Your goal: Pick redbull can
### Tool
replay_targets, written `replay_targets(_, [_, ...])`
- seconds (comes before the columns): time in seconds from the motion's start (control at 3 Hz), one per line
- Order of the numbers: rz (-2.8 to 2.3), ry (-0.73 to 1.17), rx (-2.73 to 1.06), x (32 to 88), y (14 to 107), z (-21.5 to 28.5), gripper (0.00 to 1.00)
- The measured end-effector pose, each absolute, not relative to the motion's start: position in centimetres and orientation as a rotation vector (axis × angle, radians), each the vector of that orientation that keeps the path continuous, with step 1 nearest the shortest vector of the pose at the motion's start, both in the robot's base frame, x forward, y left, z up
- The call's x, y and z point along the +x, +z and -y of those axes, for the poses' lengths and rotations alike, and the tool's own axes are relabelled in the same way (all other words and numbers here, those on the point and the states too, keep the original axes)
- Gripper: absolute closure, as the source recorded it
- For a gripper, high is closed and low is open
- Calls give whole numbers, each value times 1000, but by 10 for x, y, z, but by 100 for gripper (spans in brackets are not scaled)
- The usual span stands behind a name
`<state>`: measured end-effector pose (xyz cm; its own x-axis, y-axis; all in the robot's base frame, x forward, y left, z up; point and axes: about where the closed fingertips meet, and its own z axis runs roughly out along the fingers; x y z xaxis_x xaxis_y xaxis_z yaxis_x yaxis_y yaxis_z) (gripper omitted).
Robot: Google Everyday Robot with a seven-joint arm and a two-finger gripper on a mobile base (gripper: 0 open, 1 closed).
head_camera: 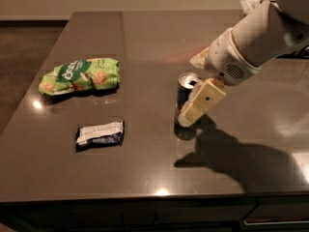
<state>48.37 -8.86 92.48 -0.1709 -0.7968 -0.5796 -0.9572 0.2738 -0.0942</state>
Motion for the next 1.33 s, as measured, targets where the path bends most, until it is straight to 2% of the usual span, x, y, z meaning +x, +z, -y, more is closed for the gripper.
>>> replay_targets(0.33, [-2003, 448, -1566, 489, 923, 79, 18])
replay_targets(1.33, [-1941, 463, -1583, 495, 974, 73, 88])
